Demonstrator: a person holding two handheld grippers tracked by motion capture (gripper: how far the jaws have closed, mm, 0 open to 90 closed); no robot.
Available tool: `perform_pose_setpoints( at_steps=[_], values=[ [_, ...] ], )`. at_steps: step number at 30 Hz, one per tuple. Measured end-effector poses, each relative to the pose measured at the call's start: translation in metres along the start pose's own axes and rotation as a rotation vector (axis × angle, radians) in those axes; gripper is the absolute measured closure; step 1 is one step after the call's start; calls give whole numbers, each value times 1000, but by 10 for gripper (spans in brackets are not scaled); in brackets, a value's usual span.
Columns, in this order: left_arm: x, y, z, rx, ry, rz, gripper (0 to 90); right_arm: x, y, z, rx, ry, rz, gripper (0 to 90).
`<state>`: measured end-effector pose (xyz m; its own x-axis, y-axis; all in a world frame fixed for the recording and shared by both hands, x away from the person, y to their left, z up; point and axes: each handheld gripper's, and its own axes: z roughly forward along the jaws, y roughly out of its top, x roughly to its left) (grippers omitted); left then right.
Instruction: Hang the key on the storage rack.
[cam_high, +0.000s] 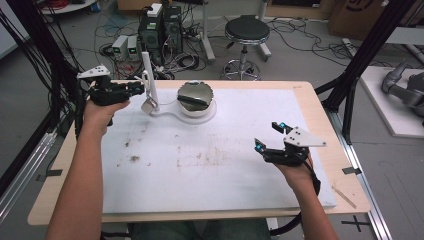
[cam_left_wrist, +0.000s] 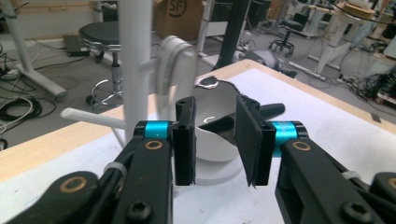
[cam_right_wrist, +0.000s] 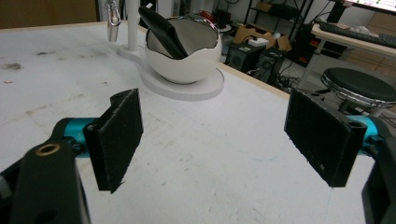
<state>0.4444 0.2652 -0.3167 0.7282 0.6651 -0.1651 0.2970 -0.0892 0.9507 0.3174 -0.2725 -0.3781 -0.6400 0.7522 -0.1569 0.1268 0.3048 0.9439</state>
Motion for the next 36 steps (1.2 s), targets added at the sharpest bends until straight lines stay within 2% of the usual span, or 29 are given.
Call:
perform_pose_setpoints(
  at_steps=[2, 6, 9, 14, 16, 21, 28, 30, 33, 36],
  values=[
    [-1, 2, 1, -21, 16, 11, 731, 2, 0, 1, 5, 4, 1, 198],
    [1, 7, 11, 8, 33, 19, 769, 3, 1, 0, 0, 5, 0, 198],
    [4, 11, 21, 28, 69, 17, 768, 1, 0, -1, 0, -4, 1, 198],
    [10, 11, 33, 62, 80, 8, 757, -1, -2, -2, 7, -10, 7, 198],
    [9, 10, 35, 58, 74, 4, 739, -2, -2, -3, 3, -14, 7, 198],
    [4, 8, 27, 45, 60, 2, 677, -3, -3, -2, 5, -10, 8, 198],
    [-2, 1, 5, 20, 50, -23, 533, 0, 1, -1, -6, 0, -5, 198],
    [-7, 0, 0, 40, 39, -30, 499, 0, 2, -1, -7, 3, -4, 198],
    [-18, -4, -8, 15, 35, -16, 454, -1, 2, 0, -5, 3, -3, 198],
    [-30, -6, -14, 21, 41, -4, 375, -1, 2, 0, -2, 1, 2, 198]
  ],
)
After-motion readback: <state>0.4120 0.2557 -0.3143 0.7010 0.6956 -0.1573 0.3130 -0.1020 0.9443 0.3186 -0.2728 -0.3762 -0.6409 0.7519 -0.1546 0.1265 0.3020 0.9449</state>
